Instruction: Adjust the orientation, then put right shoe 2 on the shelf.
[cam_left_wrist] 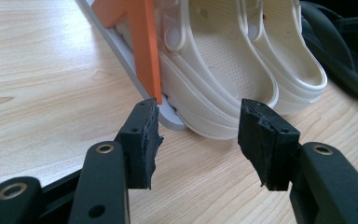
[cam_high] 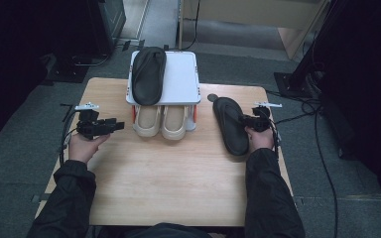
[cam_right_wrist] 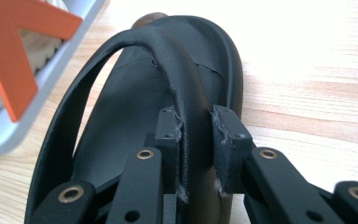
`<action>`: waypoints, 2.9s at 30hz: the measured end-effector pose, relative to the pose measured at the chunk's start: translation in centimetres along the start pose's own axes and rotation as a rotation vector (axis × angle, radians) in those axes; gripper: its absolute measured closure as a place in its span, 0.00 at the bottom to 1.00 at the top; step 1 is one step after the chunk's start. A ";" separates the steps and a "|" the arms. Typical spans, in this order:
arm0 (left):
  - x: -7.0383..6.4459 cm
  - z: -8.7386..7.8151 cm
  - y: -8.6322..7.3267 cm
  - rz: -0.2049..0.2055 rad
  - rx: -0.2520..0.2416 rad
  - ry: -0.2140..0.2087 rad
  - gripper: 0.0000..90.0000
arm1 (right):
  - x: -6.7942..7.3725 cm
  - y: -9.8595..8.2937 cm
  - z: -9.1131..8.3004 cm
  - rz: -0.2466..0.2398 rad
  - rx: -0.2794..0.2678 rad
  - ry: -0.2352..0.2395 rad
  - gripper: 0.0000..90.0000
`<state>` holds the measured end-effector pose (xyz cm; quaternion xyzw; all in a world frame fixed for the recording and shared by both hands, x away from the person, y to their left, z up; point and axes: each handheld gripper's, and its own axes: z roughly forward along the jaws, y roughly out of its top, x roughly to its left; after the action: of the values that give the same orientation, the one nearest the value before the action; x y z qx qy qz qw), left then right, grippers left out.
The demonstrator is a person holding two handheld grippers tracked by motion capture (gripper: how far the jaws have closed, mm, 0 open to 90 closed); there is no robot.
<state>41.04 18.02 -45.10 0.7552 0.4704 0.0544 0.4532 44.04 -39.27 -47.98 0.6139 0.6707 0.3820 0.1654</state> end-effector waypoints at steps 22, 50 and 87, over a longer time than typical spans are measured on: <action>-0.1 0.0 0.0 0.010 0.007 -0.019 0.53 | 3.7 6.4 -3.2 -0.064 -0.020 0.011 0.83; -0.4 0.2 -0.1 0.023 0.008 -0.038 0.53 | 10.6 15.8 -4.5 -0.142 -0.057 0.009 0.83; -0.4 -0.1 0.0 0.031 -0.014 -0.051 0.54 | 18.8 17.5 2.1 -0.142 -0.048 0.060 0.81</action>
<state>40.75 17.80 -44.89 0.7604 0.4465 0.0454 0.4695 54.15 -21.54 -32.17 0.5490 0.7080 0.4032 0.1866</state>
